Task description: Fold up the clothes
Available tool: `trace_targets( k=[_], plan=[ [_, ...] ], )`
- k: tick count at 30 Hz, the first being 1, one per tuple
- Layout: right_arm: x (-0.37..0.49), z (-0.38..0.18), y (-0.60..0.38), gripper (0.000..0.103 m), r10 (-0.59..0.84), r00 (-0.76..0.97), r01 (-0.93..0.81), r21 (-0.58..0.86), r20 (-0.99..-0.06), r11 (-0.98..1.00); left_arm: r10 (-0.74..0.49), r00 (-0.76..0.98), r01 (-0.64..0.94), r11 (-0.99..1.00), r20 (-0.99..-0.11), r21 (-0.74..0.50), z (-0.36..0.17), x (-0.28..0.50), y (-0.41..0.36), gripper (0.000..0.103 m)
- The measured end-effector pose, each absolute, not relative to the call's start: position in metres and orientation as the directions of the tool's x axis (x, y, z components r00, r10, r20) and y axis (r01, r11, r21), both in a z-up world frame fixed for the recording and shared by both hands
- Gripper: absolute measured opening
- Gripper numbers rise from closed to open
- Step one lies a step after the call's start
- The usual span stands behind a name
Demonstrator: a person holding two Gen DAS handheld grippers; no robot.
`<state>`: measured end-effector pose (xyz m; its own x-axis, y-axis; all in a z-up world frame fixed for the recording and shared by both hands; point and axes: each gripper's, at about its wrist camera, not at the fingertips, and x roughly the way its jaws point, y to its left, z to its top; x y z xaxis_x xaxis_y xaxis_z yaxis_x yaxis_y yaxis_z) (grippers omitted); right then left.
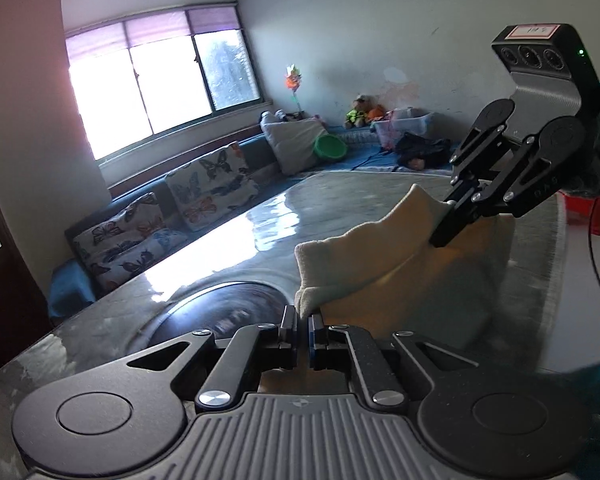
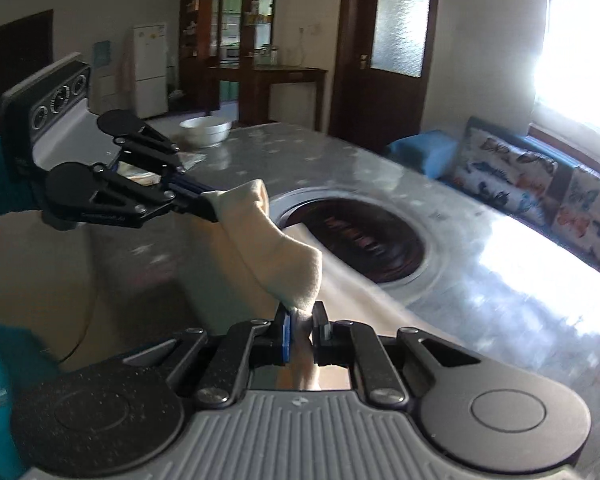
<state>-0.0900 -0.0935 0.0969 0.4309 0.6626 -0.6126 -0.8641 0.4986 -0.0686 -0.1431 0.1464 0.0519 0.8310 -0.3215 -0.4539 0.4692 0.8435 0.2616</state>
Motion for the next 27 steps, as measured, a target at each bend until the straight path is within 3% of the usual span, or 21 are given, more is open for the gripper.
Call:
trace_targets(
  k=[8,11,13,15,23,27],
  plan=[
    [0.007,0.048,-0.063,0.011,0.59,0.479,-0.801,-0.049,-0.65,0.597,-0.203,0.806,0.364,0.911,-0.556,0.194,-0.006,-0.037,0.154,0.007],
    [0.025,0.02,-0.058,0.023,0.569,0.492,-0.76,-0.006,-0.659,0.65,-0.16,0.792,0.319,0.932,-0.59,0.175,-0.027,-0.02,0.158,0.01],
    [0.03,0.004,-0.059,0.024,0.546,0.518,-0.716,0.016,-0.658,0.698,-0.135,0.786,0.29,0.942,-0.604,0.167,-0.036,-0.016,0.16,0.015],
    [0.032,-0.002,-0.065,0.033,0.534,0.535,-0.676,0.047,-0.655,0.735,-0.116,0.789,0.257,0.954,-0.604,0.153,-0.037,-0.016,0.165,0.026],
    [0.007,0.006,-0.088,0.032,0.551,0.599,-0.623,0.095,-0.581,0.777,-0.016,0.845,0.113,0.982,-0.535,0.149,-0.01,-0.041,0.174,0.026],
    [0.001,0.002,-0.098,0.022,0.575,0.555,-0.622,0.158,-0.601,0.767,-0.12,0.848,0.21,0.97,-0.517,0.12,0.001,-0.07,0.149,0.026]
  ],
)
